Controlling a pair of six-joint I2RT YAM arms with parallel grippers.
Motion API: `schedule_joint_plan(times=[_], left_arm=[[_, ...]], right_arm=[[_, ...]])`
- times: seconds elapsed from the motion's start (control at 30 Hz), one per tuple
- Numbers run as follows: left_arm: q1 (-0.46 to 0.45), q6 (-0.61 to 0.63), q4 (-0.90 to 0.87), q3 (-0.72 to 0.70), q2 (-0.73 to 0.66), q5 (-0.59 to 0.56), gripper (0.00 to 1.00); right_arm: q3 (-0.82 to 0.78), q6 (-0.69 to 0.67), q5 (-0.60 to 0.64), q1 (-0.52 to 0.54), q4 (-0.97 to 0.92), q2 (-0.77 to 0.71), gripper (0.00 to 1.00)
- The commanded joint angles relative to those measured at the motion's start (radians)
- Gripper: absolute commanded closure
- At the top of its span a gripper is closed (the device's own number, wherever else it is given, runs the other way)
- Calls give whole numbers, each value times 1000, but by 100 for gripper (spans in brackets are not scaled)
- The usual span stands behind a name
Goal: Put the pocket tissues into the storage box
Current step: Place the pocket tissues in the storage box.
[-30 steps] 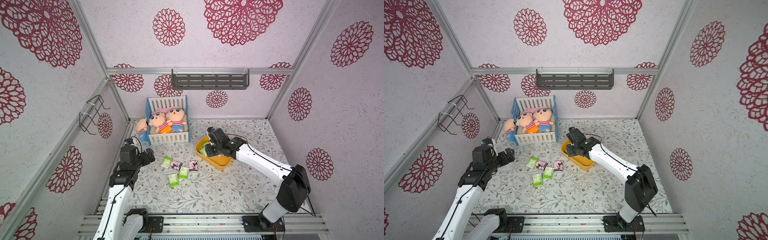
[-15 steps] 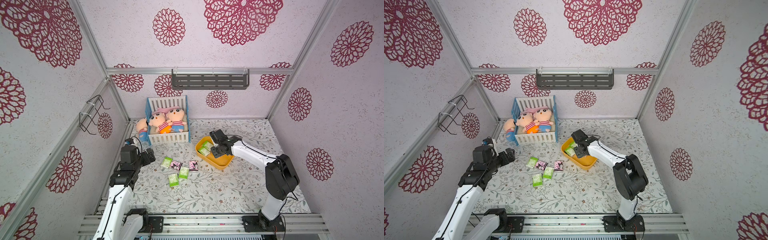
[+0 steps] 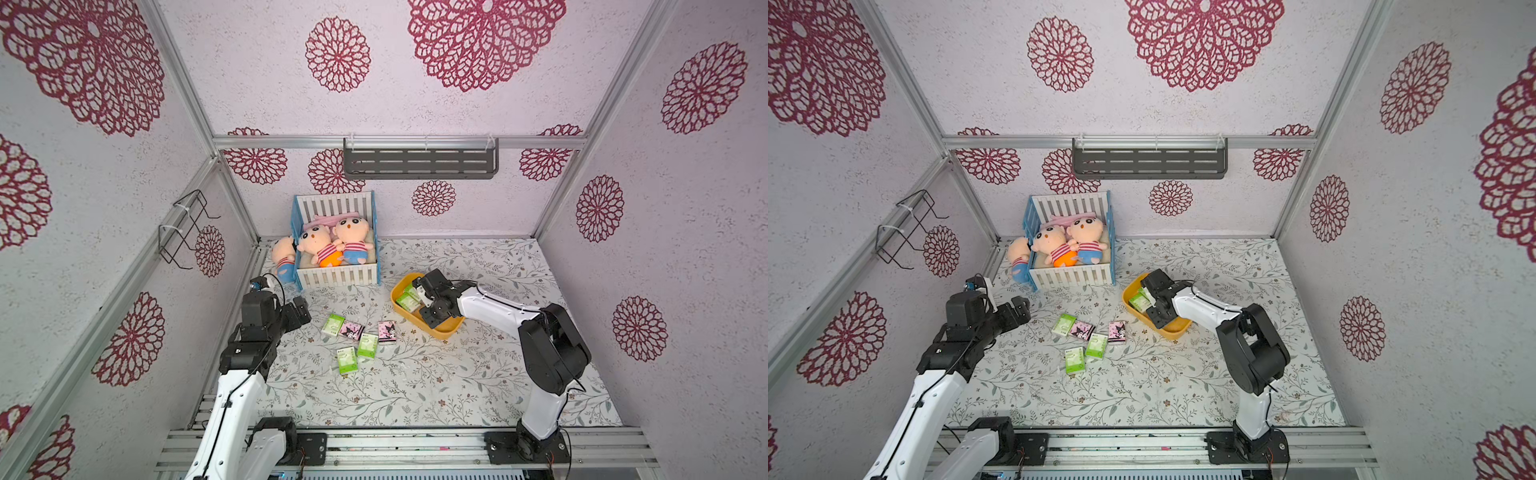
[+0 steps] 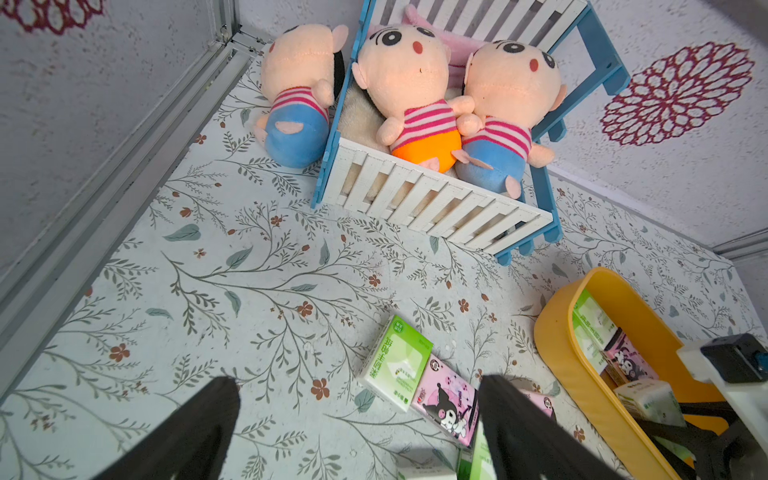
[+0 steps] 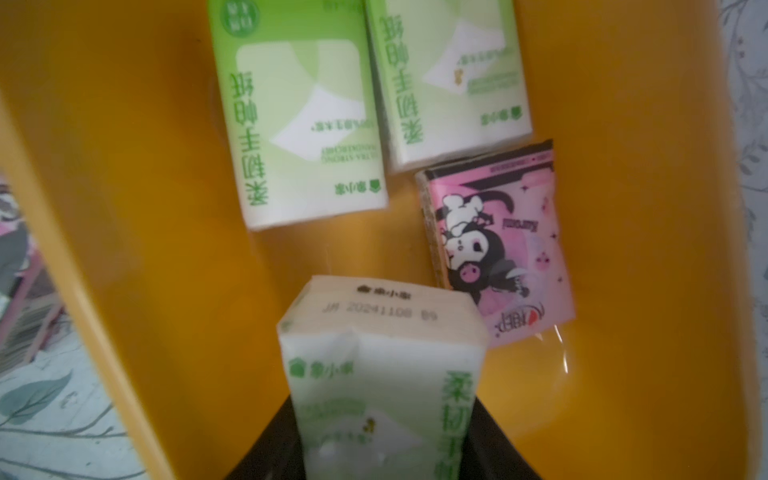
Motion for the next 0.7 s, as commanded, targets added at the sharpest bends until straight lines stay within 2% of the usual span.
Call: schedule_joint_plan(times=[0.0,0.17,0.23,0.3,0.37,0.67], left_arm=[[-7,14,-8,-4,-6,-8,3],[-7,14,-9,-2,0,-8,3],[-8,14,-11,-2,2,-9,3],[-9,14,-11,-2,3,-11,3],[-8,13,-10,-3,5,-11,3],[-10,10,-10,-2,13,-4,3]], right_arm=[[6,-36,-18,-9,30,11,50],[25,-41,-45,-9,41,30,48],[38,-41,-48,-9,39,36,43],[49,-39,-51,-9,39,38,34],[59,-35,-56,-9,41,34,30],[131,0,-68,-12,-16,-48,28]])
